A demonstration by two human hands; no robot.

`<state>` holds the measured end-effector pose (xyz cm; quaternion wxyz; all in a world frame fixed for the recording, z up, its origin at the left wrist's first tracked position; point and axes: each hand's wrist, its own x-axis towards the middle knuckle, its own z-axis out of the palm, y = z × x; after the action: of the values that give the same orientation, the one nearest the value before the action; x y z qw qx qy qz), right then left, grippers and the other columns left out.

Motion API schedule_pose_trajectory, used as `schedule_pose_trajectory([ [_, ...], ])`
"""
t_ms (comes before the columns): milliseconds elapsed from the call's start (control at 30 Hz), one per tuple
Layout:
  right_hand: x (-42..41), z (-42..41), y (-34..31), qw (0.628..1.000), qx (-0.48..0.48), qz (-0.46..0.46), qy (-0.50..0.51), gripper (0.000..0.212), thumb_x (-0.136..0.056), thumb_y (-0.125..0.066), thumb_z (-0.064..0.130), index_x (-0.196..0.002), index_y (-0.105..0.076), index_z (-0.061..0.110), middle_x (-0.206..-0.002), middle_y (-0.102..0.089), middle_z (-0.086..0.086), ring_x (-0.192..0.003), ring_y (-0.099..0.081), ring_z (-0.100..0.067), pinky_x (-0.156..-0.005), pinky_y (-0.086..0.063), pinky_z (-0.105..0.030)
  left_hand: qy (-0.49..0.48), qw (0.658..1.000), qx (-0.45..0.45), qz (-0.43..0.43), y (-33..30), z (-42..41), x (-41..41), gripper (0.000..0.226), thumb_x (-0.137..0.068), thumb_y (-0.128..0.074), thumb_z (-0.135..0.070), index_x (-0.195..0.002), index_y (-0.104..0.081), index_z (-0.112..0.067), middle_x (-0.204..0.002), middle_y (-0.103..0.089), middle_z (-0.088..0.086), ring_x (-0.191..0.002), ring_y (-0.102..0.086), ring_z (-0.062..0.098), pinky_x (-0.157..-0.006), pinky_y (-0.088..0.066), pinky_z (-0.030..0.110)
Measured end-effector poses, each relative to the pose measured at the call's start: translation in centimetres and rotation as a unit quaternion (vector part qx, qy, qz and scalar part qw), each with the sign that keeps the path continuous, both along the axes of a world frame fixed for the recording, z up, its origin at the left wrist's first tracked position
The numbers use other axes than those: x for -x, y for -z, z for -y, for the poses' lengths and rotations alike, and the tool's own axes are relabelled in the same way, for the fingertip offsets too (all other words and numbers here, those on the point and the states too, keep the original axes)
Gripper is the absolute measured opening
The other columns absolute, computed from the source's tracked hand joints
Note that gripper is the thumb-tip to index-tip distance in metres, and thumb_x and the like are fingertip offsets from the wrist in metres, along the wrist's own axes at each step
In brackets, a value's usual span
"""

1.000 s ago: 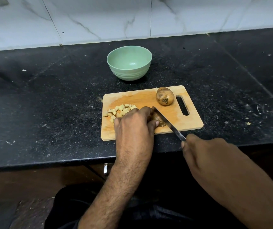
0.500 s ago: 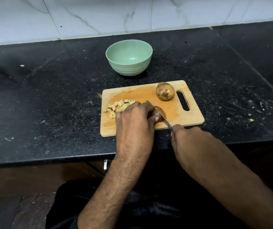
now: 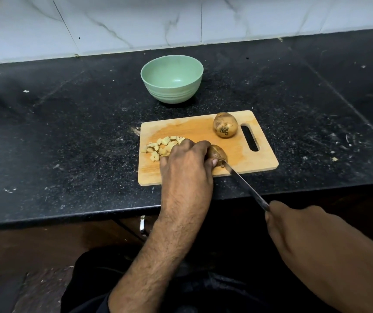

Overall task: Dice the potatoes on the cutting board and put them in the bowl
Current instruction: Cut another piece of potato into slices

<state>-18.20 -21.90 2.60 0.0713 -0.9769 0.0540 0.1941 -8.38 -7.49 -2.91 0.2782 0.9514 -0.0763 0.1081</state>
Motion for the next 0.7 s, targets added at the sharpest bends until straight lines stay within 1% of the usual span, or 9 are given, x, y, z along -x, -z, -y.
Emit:
schedule_pose_trajectory([
  [33, 0.0, 0.1, 0.0, 1.0, 0.006, 0.008, -0.008, 0.038, -0.094, 0.002, 0.05, -0.08, -0.028, 0.032, -0.073, -0.047, 0.004, -0.065, -0.05, -0.014, -0.073, -0.053, -0.035, 0.003, 1.0, -0.001, -0.001, -0.1, 0.0, 0.0, 0.034, -0.097, -0.06, -0.035, -0.13, -0.06, -0.026, -0.106, -0.055, -0.008, -0.107, -0.05, 0.013, -0.097, -0.038, 0.041],
  [67, 0.0, 0.1, 0.1, 1.0, 0.008, 0.004, -0.005, 0.036, -0.097, -0.004, 0.052, -0.083, -0.031, 0.033, -0.074, -0.049, 0.004, -0.065, -0.051, -0.013, -0.073, -0.054, -0.036, 0.008, 1.0, -0.001, -0.003, -0.2, -0.1, 0.0, 0.034, -0.097, -0.06, -0.035, -0.129, -0.061, -0.025, -0.105, -0.055, -0.008, -0.107, -0.05, 0.013, -0.098, -0.039, 0.041],
  [133, -0.4, 0.2, 0.5, 1.0, -0.011, 0.026, -0.001, 0.029, -0.103, -0.017, 0.05, -0.089, -0.035, 0.033, -0.075, -0.052, 0.004, -0.062, -0.052, -0.012, -0.07, -0.054, -0.036, 0.017, 1.0, -0.001, -0.006, -0.2, -0.3, -0.1, 0.031, -0.096, -0.061, -0.034, -0.126, -0.062, -0.024, -0.101, -0.053, -0.009, -0.103, -0.05, 0.013, -0.097, -0.043, 0.044],
  [200, -1.4, -0.2, 0.9, 0.997, -0.032, 0.062, -0.016, 0.026, -0.105, -0.021, 0.046, -0.092, -0.038, 0.031, -0.074, -0.052, 0.004, -0.06, -0.051, -0.011, -0.066, -0.053, -0.036, 0.024, 1.0, 0.0, -0.007, -0.2, -0.5, -0.2, 0.028, -0.095, -0.063, -0.034, -0.121, -0.063, -0.023, -0.097, -0.05, -0.01, -0.099, -0.049, 0.013, -0.095, -0.045, 0.044],
  [267, -2.3, -0.4, 1.5, 0.995, -0.043, 0.088, -0.024, 0.025, -0.107, -0.023, 0.041, -0.094, -0.042, 0.029, -0.073, -0.053, 0.004, -0.062, -0.053, -0.013, -0.067, -0.053, -0.037, 0.028, 1.0, 0.007, -0.007, -0.2, -0.6, 0.0, 0.031, -0.093, -0.065, -0.037, -0.121, -0.063, -0.024, -0.096, -0.049, -0.011, -0.097, -0.048, 0.01, -0.095, -0.046, 0.041],
  [367, -3.4, -1.1, 2.0, 0.994, -0.041, 0.101, -0.028, 0.028, -0.107, -0.024, 0.039, -0.103, -0.048, 0.024, -0.078, -0.052, 0.003, -0.074, -0.055, -0.022, -0.071, -0.053, -0.039, 0.024, 1.0, 0.015, -0.01, -0.3, -0.5, 0.4, 0.041, -0.089, -0.068, -0.045, -0.125, -0.062, -0.024, -0.098, -0.049, -0.012, -0.099, -0.047, 0.009, -0.096, -0.045, 0.037],
  [467, -3.7, -1.2, 2.0, 0.993, -0.027, 0.109, -0.023, 0.034, -0.107, -0.023, 0.041, -0.111, -0.053, 0.025, -0.076, -0.048, 0.006, -0.072, -0.05, -0.021, -0.067, -0.048, -0.035, 0.008, 1.0, 0.011, 0.009, -0.3, -0.4, 0.5, 0.031, -0.093, -0.067, -0.039, -0.118, -0.064, -0.022, -0.097, -0.05, -0.012, -0.097, -0.049, 0.01, -0.095, -0.047, 0.039],
  [600, -3.6, 0.2, 1.8, 0.994, -0.027, 0.109, 0.008, 0.037, -0.105, -0.024, 0.044, -0.113, -0.056, 0.028, -0.078, -0.054, 0.005, -0.075, -0.056, -0.022, -0.075, -0.054, -0.04, 0.007, 1.0, 0.002, 0.007, -0.3, -0.5, 0.3, 0.023, -0.094, -0.063, -0.036, -0.112, -0.064, -0.022, -0.095, -0.051, -0.009, -0.094, -0.049, 0.013, -0.092, -0.047, 0.039],
  [700, -3.9, 0.9, 1.8, 0.994, -0.034, 0.107, 0.011, 0.036, -0.105, -0.025, 0.044, -0.111, -0.056, 0.028, -0.078, -0.055, 0.004, -0.077, -0.059, -0.021, -0.075, -0.055, -0.041, 0.007, 1.0, 0.0, 0.006, -0.3, -0.5, 0.3, 0.026, -0.095, -0.064, -0.037, -0.116, -0.065, -0.022, -0.095, -0.051, -0.009, -0.093, -0.047, 0.01, -0.093, -0.046, 0.036],
])
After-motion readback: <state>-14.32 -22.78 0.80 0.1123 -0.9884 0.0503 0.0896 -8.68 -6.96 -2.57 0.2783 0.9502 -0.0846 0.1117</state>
